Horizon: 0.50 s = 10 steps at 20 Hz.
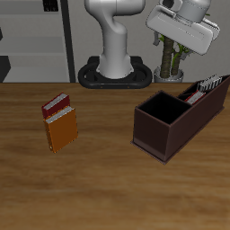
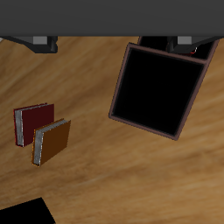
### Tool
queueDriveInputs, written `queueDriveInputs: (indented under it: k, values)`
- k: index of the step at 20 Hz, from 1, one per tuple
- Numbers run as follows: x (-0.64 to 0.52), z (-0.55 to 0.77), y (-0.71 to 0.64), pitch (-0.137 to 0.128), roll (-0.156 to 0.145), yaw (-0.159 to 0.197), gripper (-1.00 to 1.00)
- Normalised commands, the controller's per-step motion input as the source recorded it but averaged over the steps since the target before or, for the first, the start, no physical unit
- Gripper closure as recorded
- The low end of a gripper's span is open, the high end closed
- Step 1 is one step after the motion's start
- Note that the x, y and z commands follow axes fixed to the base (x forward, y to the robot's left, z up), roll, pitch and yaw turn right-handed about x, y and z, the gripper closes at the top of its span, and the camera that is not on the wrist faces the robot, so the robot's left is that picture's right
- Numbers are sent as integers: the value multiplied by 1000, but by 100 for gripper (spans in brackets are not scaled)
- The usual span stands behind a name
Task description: Place the left red book into the left desk caddy's back compartment and place the striped book into the left desk caddy's left compartment and place the right red book into the left desk caddy's front compartment
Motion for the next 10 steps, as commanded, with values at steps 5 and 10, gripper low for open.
queueDriveInputs:
  k: [5, 10]
  values:
    - [296, -49, -607, 43, -28, 55, -100]
    - [5, -30, -237, 1, -3, 48, -100]
